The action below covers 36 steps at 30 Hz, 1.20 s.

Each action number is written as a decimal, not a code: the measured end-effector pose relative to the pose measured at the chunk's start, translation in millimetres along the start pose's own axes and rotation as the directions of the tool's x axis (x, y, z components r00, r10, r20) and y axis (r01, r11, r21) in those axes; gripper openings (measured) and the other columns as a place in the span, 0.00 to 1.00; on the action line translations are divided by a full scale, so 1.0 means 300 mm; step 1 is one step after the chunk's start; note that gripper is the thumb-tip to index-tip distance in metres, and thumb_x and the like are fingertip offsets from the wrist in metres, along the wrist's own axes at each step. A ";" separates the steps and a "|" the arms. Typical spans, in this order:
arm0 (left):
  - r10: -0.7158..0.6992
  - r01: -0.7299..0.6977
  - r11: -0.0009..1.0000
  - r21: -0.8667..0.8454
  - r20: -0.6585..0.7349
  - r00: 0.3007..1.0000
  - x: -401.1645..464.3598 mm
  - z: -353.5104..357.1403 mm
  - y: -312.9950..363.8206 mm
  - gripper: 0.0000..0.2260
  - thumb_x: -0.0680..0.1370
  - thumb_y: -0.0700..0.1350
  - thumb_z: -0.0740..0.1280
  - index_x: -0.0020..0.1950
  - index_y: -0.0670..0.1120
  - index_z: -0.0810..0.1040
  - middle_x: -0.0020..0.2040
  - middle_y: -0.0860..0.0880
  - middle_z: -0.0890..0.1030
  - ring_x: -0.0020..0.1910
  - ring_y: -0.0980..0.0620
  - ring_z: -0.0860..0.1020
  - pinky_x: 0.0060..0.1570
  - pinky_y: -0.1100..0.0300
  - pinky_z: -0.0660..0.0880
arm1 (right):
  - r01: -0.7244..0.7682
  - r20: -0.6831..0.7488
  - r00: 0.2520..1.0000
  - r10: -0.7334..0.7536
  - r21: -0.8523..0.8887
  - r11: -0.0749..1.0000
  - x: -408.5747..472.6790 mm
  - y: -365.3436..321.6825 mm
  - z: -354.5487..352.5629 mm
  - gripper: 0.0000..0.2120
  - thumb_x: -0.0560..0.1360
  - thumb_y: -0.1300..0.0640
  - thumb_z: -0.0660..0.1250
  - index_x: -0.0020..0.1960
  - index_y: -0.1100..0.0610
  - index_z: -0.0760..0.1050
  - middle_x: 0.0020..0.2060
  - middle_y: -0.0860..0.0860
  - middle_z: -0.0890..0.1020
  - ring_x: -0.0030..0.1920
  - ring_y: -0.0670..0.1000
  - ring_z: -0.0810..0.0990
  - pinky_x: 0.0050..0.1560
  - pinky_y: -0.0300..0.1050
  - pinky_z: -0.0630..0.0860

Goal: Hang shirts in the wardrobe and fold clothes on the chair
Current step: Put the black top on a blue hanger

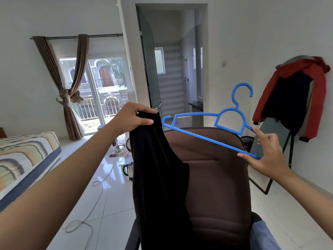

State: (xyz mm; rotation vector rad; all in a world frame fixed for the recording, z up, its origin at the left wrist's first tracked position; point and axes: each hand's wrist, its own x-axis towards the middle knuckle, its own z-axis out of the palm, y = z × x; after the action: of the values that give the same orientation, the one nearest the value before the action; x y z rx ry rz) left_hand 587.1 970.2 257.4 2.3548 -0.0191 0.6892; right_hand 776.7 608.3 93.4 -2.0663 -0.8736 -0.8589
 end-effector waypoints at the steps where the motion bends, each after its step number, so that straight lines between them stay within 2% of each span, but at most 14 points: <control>1: 0.005 -0.005 1.000 0.006 0.001 1.000 -0.004 -0.005 0.006 0.16 0.70 0.35 0.74 0.54 0.51 0.82 0.46 0.60 0.82 0.44 0.68 0.79 0.45 0.75 0.72 | 0.002 0.004 1.000 -0.002 0.007 1.000 -0.003 0.002 -0.007 0.46 0.64 0.33 0.71 0.74 0.54 0.62 0.47 0.50 0.65 0.41 0.54 0.73 0.41 0.47 0.77; 4: 0.020 -0.021 0.999 0.025 0.010 1.000 -0.008 -0.011 0.027 0.15 0.70 0.36 0.74 0.52 0.52 0.82 0.46 0.60 0.82 0.46 0.65 0.80 0.49 0.73 0.74 | 0.014 0.007 1.000 -0.014 0.017 1.000 0.001 -0.004 -0.021 0.46 0.63 0.32 0.69 0.74 0.53 0.62 0.47 0.50 0.65 0.41 0.55 0.74 0.39 0.43 0.74; 6: 0.029 -0.030 0.999 0.031 0.029 0.999 -0.010 -0.012 0.043 0.15 0.70 0.37 0.74 0.53 0.52 0.82 0.48 0.57 0.83 0.49 0.62 0.80 0.53 0.69 0.75 | 0.033 0.008 0.999 -0.033 -0.002 0.999 0.012 -0.012 -0.021 0.45 0.64 0.35 0.73 0.74 0.53 0.62 0.47 0.49 0.64 0.41 0.55 0.73 0.39 0.47 0.77; 9: 0.056 -0.056 0.998 0.007 0.028 0.998 -0.014 -0.018 0.058 0.14 0.70 0.36 0.73 0.51 0.53 0.82 0.49 0.55 0.83 0.50 0.58 0.81 0.57 0.64 0.75 | 0.025 0.008 1.000 -0.025 -0.007 1.000 0.025 -0.012 -0.021 0.46 0.61 0.41 0.74 0.74 0.53 0.62 0.48 0.49 0.64 0.44 0.55 0.73 0.43 0.51 0.78; 15: 0.085 -0.083 0.993 -0.085 0.021 0.996 -0.024 -0.060 0.062 0.19 0.72 0.32 0.71 0.47 0.58 0.84 0.51 0.52 0.84 0.53 0.50 0.81 0.59 0.55 0.75 | 0.016 -0.006 1.000 -0.016 0.021 1.000 0.026 0.009 -0.028 0.46 0.61 0.42 0.74 0.74 0.53 0.62 0.47 0.51 0.65 0.44 0.57 0.73 0.44 0.55 0.79; 21: 0.088 -0.086 0.993 -0.077 0.023 0.996 -0.036 -0.061 0.070 0.19 0.71 0.33 0.72 0.45 0.59 0.84 0.49 0.54 0.84 0.52 0.52 0.82 0.58 0.57 0.76 | 0.060 0.003 0.998 -0.060 0.085 0.995 0.050 -0.012 -0.005 0.46 0.64 0.39 0.76 0.75 0.53 0.61 0.51 0.49 0.65 0.49 0.53 0.72 0.51 0.54 0.78; 24: 0.097 -0.094 0.992 -0.084 0.027 0.995 -0.044 -0.058 0.071 0.19 0.71 0.33 0.72 0.45 0.60 0.84 0.48 0.54 0.85 0.51 0.53 0.82 0.57 0.59 0.76 | 0.064 -0.010 0.998 -0.064 0.094 0.993 0.060 -0.036 0.001 0.46 0.61 0.43 0.76 0.74 0.53 0.61 0.51 0.49 0.64 0.50 0.54 0.72 0.50 0.55 0.79; 28: 0.104 -0.103 0.988 -0.112 0.010 0.994 -0.053 -0.056 0.072 0.19 0.71 0.32 0.72 0.46 0.58 0.84 0.48 0.53 0.85 0.51 0.52 0.82 0.57 0.60 0.76 | 0.074 -0.019 0.997 -0.073 0.094 0.993 0.068 -0.055 0.009 0.46 0.61 0.43 0.75 0.74 0.53 0.61 0.51 0.54 0.67 0.49 0.54 0.73 0.48 0.54 0.80; 33: 0.066 -0.074 0.981 -0.180 -0.050 0.997 -0.071 -0.079 0.064 0.18 0.70 0.31 0.71 0.45 0.56 0.85 0.44 0.55 0.85 0.47 0.55 0.82 0.51 0.65 0.77 | 0.051 -0.025 0.999 -0.049 0.094 0.994 0.055 -0.034 -0.001 0.46 0.61 0.43 0.75 0.75 0.52 0.60 0.51 0.49 0.64 0.50 0.54 0.73 0.51 0.54 0.79; 36: 0.065 -0.074 0.979 -0.191 -0.056 0.996 -0.077 -0.088 0.068 0.17 0.70 0.32 0.72 0.45 0.55 0.85 0.45 0.53 0.85 0.47 0.54 0.82 0.51 0.64 0.77 | 0.058 -0.028 0.998 -0.056 0.085 0.995 0.055 -0.040 0.000 0.46 0.62 0.44 0.75 0.75 0.53 0.61 0.50 0.49 0.64 0.49 0.54 0.73 0.50 0.55 0.79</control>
State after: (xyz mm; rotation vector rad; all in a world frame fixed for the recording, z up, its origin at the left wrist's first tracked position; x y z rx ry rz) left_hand 550.9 966.8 275.1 2.1594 -0.1411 0.7452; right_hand 776.3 619.4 110.7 -1.9601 -0.9434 -0.8614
